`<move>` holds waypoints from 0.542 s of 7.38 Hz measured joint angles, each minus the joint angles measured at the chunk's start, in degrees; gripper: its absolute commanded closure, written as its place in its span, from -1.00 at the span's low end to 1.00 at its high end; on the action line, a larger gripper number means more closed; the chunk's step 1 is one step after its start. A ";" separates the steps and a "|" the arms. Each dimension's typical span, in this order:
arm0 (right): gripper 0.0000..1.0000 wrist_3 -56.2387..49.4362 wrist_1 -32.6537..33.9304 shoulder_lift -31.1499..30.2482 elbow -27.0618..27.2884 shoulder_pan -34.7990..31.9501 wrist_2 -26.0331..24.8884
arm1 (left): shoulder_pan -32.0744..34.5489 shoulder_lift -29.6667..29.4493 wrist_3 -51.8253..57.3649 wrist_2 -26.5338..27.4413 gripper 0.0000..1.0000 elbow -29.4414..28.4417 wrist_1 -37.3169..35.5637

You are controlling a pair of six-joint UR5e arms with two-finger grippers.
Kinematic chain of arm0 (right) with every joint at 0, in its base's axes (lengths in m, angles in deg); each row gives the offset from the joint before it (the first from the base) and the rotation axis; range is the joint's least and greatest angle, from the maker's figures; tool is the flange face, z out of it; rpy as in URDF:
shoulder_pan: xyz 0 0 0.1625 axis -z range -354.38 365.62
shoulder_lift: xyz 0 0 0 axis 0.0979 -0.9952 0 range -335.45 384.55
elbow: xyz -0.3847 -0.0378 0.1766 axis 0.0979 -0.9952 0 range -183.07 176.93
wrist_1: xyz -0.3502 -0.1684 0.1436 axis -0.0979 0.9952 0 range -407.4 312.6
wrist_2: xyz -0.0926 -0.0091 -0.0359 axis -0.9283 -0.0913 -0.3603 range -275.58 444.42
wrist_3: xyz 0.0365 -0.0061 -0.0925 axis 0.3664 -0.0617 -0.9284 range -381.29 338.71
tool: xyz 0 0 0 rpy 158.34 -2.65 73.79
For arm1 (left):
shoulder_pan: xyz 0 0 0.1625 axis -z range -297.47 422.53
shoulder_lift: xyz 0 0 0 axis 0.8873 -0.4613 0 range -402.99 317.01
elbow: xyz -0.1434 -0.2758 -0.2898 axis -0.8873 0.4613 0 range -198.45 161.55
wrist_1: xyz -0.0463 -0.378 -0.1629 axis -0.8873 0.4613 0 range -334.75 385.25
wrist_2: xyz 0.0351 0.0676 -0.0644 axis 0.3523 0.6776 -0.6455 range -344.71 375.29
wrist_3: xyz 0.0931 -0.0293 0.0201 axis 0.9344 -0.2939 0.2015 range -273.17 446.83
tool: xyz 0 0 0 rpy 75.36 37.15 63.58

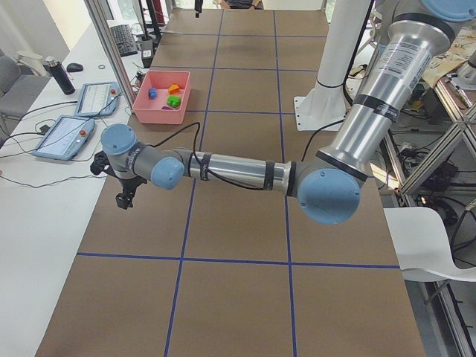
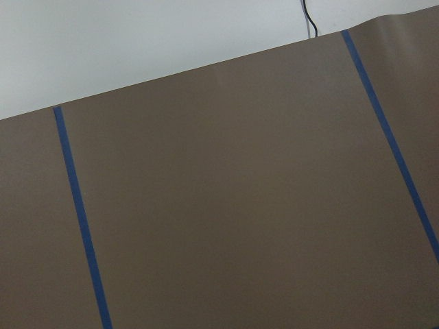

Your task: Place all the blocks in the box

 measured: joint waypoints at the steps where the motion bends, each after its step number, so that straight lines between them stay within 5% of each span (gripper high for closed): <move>1: -1.00 -8.79 3.54 -3.20 0.94 -3.12 -0.33 | 0.02 3.80 0.03 0.09 -1.00 6.51 -4.01; 4: -1.00 -18.32 10.44 -13.29 8.73 -7.79 -1.48 | -0.16 13.40 0.26 3.80 -1.00 24.44 -17.56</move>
